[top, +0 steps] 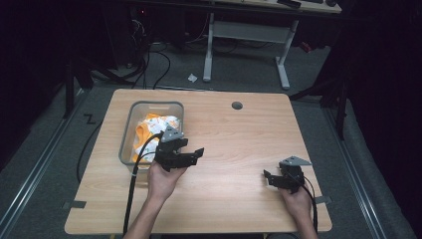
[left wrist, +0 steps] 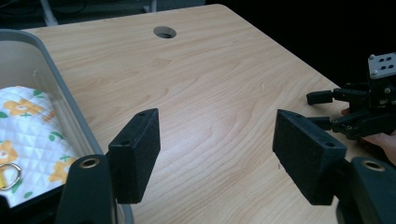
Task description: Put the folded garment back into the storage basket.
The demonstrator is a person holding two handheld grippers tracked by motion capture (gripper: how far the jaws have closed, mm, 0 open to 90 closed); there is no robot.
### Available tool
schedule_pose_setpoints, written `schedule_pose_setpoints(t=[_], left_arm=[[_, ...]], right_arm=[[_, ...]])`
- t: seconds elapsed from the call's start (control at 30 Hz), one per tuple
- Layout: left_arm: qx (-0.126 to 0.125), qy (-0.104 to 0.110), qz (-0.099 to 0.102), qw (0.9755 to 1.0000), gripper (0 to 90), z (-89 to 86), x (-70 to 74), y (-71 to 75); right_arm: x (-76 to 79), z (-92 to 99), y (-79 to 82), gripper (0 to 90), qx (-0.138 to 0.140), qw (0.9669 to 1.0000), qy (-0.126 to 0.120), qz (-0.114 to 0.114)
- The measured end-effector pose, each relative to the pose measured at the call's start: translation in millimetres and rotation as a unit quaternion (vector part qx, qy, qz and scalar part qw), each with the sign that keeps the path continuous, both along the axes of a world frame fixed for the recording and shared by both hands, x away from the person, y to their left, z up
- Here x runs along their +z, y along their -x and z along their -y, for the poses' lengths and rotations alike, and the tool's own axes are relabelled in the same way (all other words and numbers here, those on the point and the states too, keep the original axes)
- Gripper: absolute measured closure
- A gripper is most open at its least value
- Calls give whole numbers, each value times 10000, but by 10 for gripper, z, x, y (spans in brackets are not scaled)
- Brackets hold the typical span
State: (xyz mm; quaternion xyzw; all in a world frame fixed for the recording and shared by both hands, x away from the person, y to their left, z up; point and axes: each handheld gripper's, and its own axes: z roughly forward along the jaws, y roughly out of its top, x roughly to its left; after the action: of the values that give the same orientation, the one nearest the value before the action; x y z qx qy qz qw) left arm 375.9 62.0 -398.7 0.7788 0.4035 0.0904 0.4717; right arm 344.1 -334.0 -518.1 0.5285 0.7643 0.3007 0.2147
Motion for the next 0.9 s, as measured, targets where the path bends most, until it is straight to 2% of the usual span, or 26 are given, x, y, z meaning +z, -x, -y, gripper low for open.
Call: schedule_pose_setpoints(t=[0.5,0.9], left_arm=[[-205,44,-56,9998,326,171,-77,20],[-360,-44,-81,9993,325,320,-160,72]], right_arm=[[0,0,0,263,1,10000,0,0],[0,1,0,263,6,10000,6,4]])
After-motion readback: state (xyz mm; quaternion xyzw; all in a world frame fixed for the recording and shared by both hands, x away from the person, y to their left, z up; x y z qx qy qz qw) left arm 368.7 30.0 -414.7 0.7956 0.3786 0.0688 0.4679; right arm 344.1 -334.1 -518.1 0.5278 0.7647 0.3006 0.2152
